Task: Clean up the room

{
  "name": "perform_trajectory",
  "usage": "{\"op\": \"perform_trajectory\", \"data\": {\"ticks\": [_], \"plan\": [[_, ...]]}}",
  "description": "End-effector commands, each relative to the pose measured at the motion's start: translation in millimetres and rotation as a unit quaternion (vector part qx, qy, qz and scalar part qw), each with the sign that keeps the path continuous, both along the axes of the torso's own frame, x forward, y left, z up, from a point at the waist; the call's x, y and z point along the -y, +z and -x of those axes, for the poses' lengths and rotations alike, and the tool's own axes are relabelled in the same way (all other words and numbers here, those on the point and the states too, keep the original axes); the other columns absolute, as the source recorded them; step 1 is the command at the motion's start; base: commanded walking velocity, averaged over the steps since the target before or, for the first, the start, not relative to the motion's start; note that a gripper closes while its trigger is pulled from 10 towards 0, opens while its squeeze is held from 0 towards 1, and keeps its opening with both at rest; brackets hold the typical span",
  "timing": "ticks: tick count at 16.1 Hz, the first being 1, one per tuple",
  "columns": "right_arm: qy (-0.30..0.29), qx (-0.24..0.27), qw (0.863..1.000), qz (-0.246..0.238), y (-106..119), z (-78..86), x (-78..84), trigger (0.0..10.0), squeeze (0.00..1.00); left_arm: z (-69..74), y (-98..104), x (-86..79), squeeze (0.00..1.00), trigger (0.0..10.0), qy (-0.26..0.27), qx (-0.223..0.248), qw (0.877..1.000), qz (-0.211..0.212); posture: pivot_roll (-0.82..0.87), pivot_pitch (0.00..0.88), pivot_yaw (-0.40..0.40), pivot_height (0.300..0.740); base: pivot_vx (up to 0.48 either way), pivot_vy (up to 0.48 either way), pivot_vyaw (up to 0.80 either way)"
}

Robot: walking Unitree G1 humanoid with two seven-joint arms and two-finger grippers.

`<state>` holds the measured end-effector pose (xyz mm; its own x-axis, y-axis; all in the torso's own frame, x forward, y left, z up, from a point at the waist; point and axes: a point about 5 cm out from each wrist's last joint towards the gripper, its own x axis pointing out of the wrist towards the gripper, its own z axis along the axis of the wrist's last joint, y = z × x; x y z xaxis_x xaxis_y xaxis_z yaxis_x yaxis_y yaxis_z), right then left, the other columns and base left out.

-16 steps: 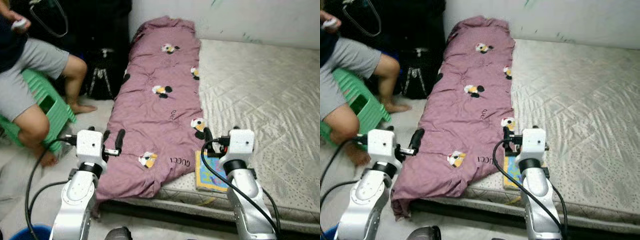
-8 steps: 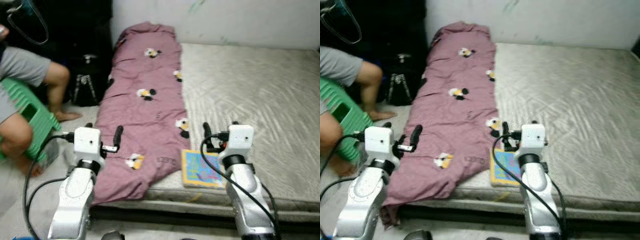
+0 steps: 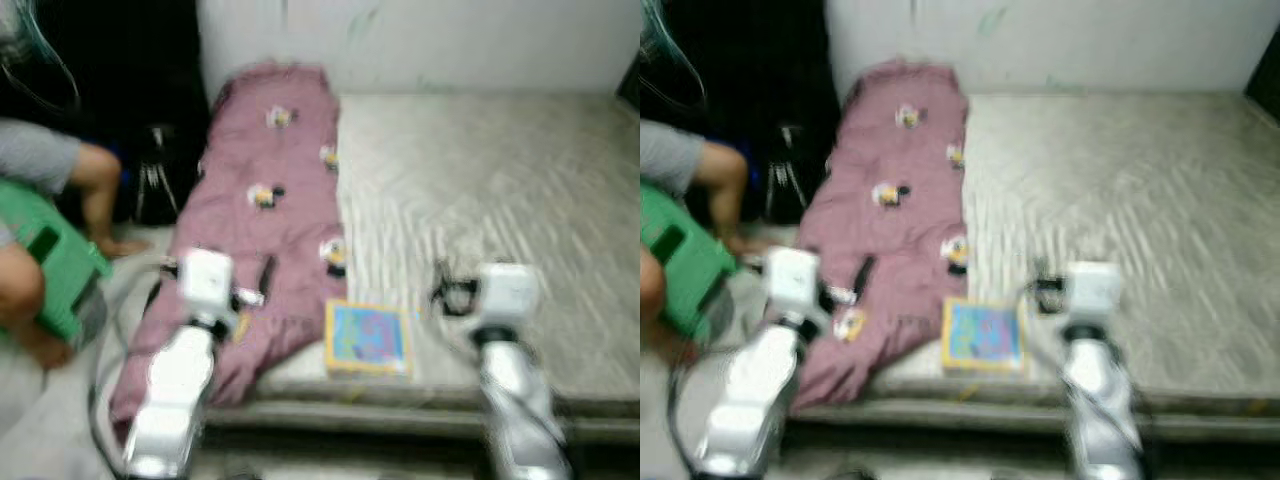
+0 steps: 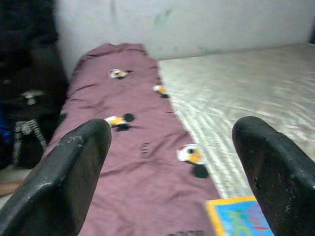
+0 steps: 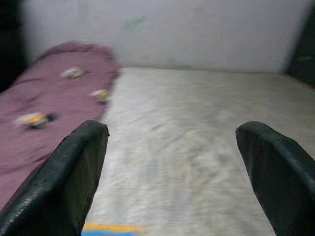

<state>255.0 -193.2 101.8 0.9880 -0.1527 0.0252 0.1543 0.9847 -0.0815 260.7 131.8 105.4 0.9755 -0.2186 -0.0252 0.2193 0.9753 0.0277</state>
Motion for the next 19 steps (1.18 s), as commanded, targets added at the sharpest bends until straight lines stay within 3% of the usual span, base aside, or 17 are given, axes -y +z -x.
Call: {"op": "perform_trajectory", "data": {"ticks": [1,5,7,10,11,12,13,16,19], "plan": [[-0.003,0.014,1.0,-0.009,2.0,2.7,-6.8,10.0,0.0,-3.6,-1.5,-6.6,0.0,10.0,0.001,0.0,1.0,-0.009,-0.13,0.0,0.102,0.74,0.0,0.0,0.0],[-0.017,0.012,1.0,-0.004,-4.6,8.4,-4.9,10.0,0.0,-17.1,-6.0,3.1,0.0,10.0,-0.026,0.001,0.999,-0.021,-0.16,0.0,0.131,0.74,0.0,0.0,0.0],[0.005,0.007,1.0,0.007,-6.3,4.1,-8.1,10.0,0.0,-19.9,-7.1,-3.0,0.0,10.0,-0.005,0.006,1.0,-0.026,-0.14,0.0,0.083,0.74,0.0,0.0,0.0],[0.065,-0.002,0.998,0.018,-5.6,-12.1,-16.7,10.0,0.0,-9.2,-12.0,-14.4,0.0,10.0,0.047,0.012,0.999,-0.024,-0.03,0.0,-0.039,0.74,0.0,0.0,0.0],[0.065,-0.002,0.998,0.018,-5.6,-12.1,-16.7,10.0,0.0,-9.2,-12.0,-14.4,0.0,10.0,0.047,0.012,0.999,-0.024,-0.03,0.0,-0.039,0.74,0.0,0.0,0.0],[0.089,-0.009,0.996,0.021,-6.9,-19.2,-20.8,10.0,0.0,-1.3,-14.8,-17.8,0.0,10.0,0.07,0.011,0.997,-0.023,0.05,0.0,-0.129,0.74,0.0,0.0,0.0],[0.13,-0.019,0.991,0.024,-8.7,-30.6,-33.1,10.0,0.0,11.2,-18.7,-27.3,0.0,10.0,0.105,0.01,0.994,-0.026,0.08,0.0,-0.155,0.74,0.0,0.0,0.0],[0.169,-0.021,0.985,0.019,-7.9,-44.6,-52.2,10.0,0.0,25.8,-26.6,-43.0,0.0,10.0,0.147,0.0,0.989,-0.03,0.12,0.0,-0.173,0.74,0.0,0.0,0.0],[0.158,-0.025,0.987,0.005,-13.4,-43.7,-55.4,10.0,0.0,18.3,-24.5,-35.5,0.0,10.0,0.111,0.006,0.993,-0.041,0.1,0.0,-0.145,0.74,0.0,0.0,0.0]]}}
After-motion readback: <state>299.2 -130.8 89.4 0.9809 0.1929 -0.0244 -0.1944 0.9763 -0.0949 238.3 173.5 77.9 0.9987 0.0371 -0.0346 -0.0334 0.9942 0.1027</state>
